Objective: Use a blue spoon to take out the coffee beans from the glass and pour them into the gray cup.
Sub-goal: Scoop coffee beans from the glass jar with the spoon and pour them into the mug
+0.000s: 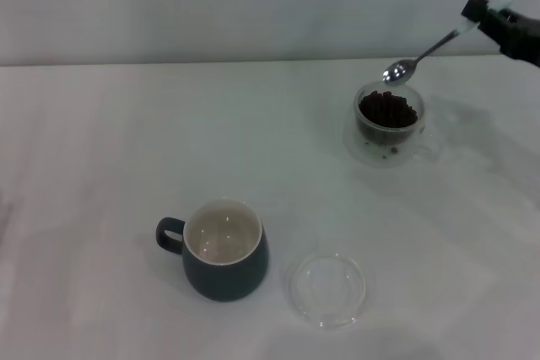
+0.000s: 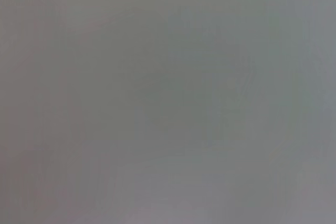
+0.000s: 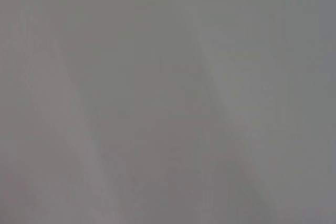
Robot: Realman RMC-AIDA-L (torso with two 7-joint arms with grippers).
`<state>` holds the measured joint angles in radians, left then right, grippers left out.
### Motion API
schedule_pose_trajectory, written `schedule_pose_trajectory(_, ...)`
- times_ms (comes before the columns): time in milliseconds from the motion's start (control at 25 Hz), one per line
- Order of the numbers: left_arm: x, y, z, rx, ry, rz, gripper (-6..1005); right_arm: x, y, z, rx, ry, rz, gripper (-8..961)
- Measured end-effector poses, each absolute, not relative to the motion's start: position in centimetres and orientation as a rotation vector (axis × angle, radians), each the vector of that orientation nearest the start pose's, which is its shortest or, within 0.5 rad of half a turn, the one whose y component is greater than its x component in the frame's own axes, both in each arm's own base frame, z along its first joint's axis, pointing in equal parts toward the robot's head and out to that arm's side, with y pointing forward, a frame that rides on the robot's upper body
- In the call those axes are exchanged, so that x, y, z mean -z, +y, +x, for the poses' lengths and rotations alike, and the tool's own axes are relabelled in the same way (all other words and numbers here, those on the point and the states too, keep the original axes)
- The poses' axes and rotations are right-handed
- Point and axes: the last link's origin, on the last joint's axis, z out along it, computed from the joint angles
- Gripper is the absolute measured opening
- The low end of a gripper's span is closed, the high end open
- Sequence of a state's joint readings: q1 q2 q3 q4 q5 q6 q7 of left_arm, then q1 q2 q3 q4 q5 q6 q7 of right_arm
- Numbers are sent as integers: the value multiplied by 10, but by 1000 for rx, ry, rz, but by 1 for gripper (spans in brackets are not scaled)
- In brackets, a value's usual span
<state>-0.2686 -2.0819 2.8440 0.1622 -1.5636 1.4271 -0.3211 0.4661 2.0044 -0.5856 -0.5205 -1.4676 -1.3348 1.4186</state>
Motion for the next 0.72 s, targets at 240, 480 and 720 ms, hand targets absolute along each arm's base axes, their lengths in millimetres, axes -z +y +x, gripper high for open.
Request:
schedule_pose_trajectory(240, -8, 256, -371, 853, -727, -1285, 892, -79, 373, 297, -979, 802, -2048, 147)
schedule_pose_trajectory(480, -5, 258, -369, 850, -717, -1324, 892, -71, 378, 299, -866, 766, -2087, 147)
schedule_pose_trajectory(720, -5, 258, -368, 850, -717, -1328, 893, -68, 382, 296, -809, 714, -2106, 147)
